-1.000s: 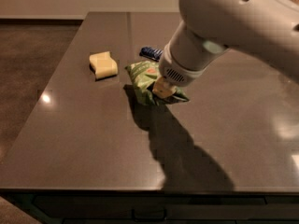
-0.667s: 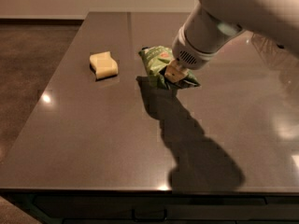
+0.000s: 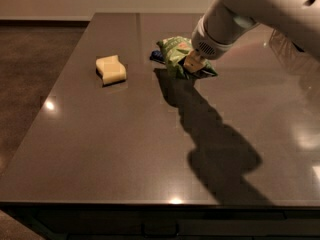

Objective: Move green jalapeno chip bag near rxbar blueberry

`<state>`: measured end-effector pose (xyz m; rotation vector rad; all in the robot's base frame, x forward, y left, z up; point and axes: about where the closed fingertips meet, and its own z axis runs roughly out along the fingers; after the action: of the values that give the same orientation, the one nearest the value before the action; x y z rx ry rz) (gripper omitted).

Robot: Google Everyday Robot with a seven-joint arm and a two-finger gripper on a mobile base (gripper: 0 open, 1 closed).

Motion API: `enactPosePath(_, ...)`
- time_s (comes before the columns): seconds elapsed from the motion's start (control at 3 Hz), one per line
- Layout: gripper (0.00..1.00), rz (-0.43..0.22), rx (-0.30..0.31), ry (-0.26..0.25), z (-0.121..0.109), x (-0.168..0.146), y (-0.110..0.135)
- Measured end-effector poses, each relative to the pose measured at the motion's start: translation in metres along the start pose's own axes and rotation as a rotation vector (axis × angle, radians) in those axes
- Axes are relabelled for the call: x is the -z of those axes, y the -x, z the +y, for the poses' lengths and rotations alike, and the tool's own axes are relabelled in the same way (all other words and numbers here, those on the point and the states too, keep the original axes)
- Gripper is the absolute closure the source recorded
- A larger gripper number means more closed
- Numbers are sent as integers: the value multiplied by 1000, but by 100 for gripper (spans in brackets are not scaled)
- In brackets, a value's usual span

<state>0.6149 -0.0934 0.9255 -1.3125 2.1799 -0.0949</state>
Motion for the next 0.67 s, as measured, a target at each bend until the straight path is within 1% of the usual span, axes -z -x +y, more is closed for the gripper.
enactPosePath(0.33, 60, 13, 9, -2, -15, -19, -1)
enactPosePath(0.67, 37, 13, 9, 0, -14, -19, -1)
